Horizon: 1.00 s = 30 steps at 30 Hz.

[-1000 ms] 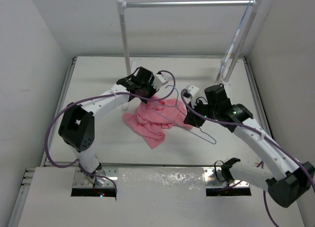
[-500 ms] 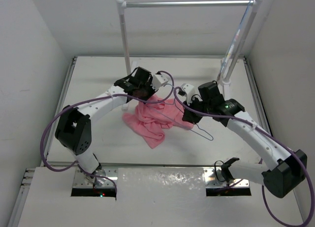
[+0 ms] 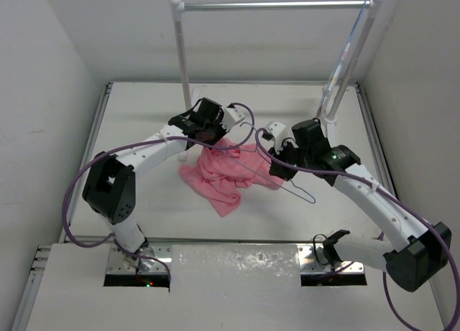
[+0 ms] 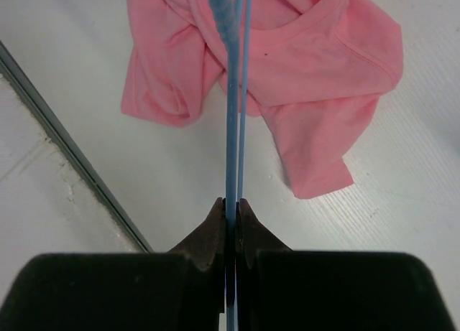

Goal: Place the t-shirt on the hanger

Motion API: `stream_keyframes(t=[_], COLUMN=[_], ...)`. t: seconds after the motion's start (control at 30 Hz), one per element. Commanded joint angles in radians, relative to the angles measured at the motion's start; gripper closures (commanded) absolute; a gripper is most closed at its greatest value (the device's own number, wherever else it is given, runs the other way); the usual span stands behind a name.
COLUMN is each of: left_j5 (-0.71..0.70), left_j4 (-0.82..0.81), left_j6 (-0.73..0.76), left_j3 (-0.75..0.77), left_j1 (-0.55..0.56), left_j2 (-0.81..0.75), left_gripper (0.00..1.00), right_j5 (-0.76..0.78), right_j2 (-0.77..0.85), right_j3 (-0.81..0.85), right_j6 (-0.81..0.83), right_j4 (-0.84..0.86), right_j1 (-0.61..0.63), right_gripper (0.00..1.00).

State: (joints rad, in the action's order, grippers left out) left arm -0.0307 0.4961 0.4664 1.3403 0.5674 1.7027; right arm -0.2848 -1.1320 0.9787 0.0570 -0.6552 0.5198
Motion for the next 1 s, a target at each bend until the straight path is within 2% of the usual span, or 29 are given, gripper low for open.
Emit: stream_keyframes(t=[0.0, 0.1, 0.23, 0.33, 0.43, 0.53, 0.6, 0.77, 0.97], left_j5=[0.046, 0.063, 0.187, 0.351, 0.446, 0.599, 0.646, 0.588, 0.612], left_j4=[-0.063, -0.07, -0.041, -0.031, -0.021, 0.071, 0.105, 0.117, 0.062], left_j6=[-0.006, -0.002, 0.031, 0.092, 0.121, 0.162, 0.161, 0.069, 0.061], left_j3=[-0.001, -0.012, -0.032, -0.059, -0.07, -0.024, 0.022, 0.071, 0.042], left_j1=[-0.004, -0.004, -0.004, -0.003, -0.004, -0.003, -0.001, 0.035, 0.049], left_j2=[-0.063, -0.087, -0.124, -0.178, -0.242, -0.265, -0.259, -0.236, -0.134], left_gripper=[1.0, 1.0, 1.0, 1.0, 1.0, 1.0, 1.0, 1.0, 1.0], right_j5=[-0.092, -0.157, -0.232, -0.287, -0.31, -0.326, -0.317, -0.268, -0.278], right_j2=[-0.025, -0.02, -0.005, 0.003, 0.005, 0.002, -0.008, -0.064, -0.133], right_j3=[0.014, -0.006, -0.031, -0.061, -0.08, -0.098, -0.104, -0.112, -0.158], right_j6=[0.029, 0.052, 0.087, 0.145, 0.187, 0.224, 0.23, 0.208, 0.204], right_j4=[0.069, 0.098, 0.16, 0.219, 0.238, 0.267, 0.29, 0.367, 0.477], right_j1=[0.005, 0.003, 0.003, 0.003, 0.003, 0.003, 0.003, 0.003, 0.005], right_gripper=[1.0, 1.0, 1.0, 1.0, 1.0, 1.0, 1.0, 1.0, 1.0])
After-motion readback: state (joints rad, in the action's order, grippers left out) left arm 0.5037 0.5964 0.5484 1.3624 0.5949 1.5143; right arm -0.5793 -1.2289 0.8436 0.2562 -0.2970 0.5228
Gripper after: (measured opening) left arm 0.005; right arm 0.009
